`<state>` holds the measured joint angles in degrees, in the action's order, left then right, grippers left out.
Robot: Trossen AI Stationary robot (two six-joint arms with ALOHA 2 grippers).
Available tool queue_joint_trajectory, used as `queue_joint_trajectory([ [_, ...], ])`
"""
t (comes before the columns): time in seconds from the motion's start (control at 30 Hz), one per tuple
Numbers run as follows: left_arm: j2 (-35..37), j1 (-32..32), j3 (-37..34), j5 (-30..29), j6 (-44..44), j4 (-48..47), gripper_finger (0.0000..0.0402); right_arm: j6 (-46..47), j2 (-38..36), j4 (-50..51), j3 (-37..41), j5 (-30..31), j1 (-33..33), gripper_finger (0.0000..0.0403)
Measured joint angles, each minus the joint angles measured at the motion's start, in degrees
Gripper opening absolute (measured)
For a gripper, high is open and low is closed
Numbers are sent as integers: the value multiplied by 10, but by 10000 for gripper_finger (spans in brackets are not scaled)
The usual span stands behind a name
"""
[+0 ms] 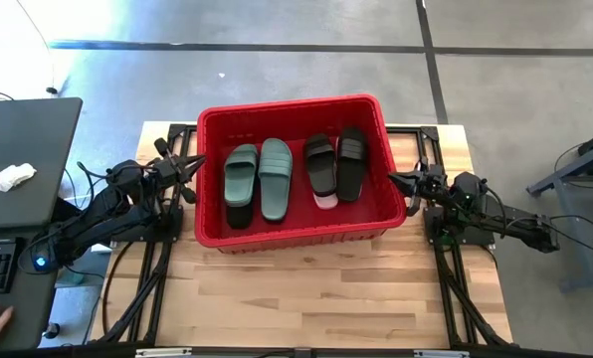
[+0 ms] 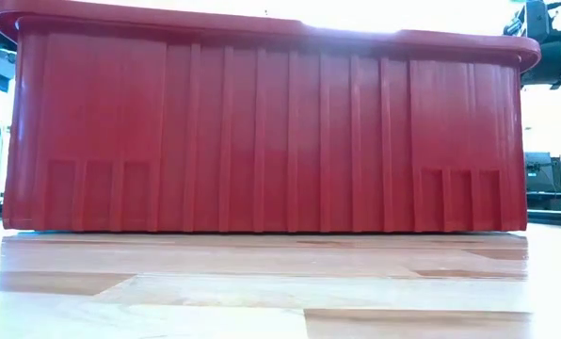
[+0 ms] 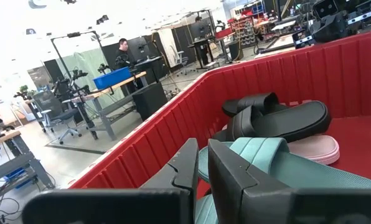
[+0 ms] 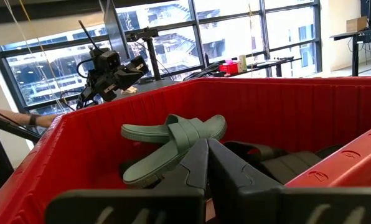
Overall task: Pick and place slides into bin
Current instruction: Return to Home Position
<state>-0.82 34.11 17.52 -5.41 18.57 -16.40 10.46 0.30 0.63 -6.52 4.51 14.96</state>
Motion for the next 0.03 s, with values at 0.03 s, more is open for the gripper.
queue_joint_trajectory([
  [0.03, 0, 0, 0, 0, 0, 0, 26, 0, 0, 0, 0, 0, 0, 0],
])
